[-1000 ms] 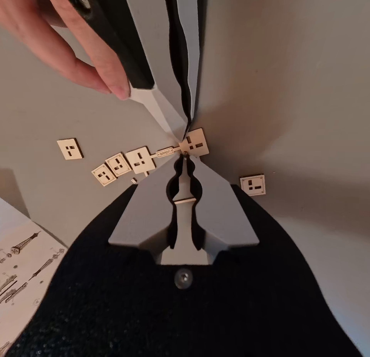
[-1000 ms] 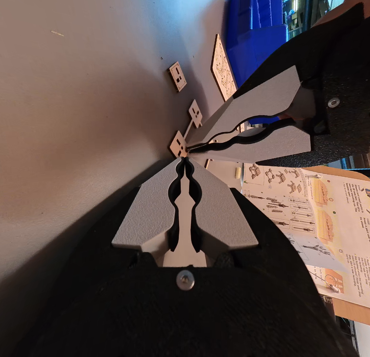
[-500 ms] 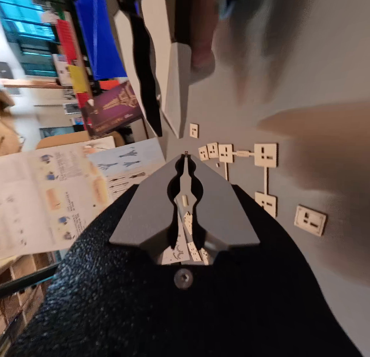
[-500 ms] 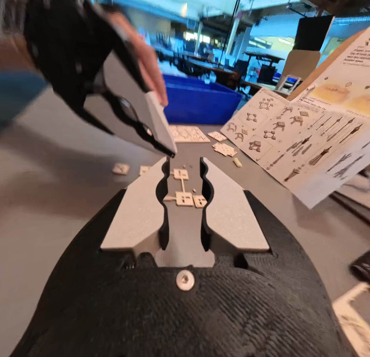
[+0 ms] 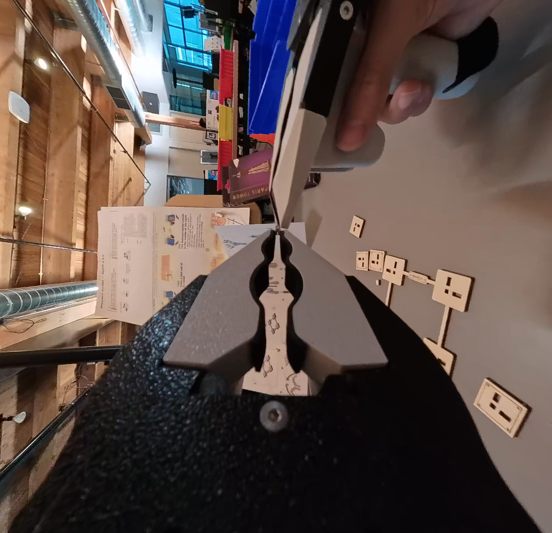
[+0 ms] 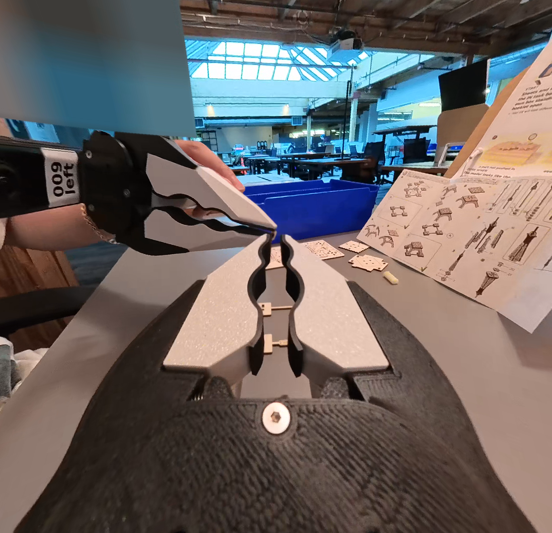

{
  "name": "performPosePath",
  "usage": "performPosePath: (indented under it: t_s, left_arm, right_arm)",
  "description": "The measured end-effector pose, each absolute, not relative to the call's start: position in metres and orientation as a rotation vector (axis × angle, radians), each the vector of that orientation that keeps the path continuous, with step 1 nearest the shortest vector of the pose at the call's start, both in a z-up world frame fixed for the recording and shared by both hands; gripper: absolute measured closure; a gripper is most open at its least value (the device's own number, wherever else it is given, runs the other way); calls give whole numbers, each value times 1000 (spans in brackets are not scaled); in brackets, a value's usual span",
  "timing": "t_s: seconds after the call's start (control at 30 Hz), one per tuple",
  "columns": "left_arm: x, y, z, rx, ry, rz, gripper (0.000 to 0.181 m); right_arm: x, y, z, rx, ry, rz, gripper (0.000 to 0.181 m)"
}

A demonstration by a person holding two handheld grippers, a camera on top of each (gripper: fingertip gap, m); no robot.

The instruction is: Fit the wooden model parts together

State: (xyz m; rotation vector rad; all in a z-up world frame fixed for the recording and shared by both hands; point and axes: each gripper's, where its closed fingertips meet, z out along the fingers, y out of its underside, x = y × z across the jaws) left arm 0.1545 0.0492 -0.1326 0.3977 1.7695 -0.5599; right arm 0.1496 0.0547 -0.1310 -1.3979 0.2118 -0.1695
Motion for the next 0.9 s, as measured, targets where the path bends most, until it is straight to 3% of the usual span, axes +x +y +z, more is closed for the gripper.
performPosePath:
  t_s: [0.47,0.73,0.9]
  left_arm:
    - [151,45,-133,382,1808,-634,180]
    - [131,47,-109,-113,2189,-1424,165]
    - [110,42,-97,-162,2347,-1772,178]
  right_arm:
    - [145,51,-128,-1380,172,-134,180]
    - [128,41,-109,-1204,46,-79,180]
    - [111,40,-99,-1129,-40,-24,181]
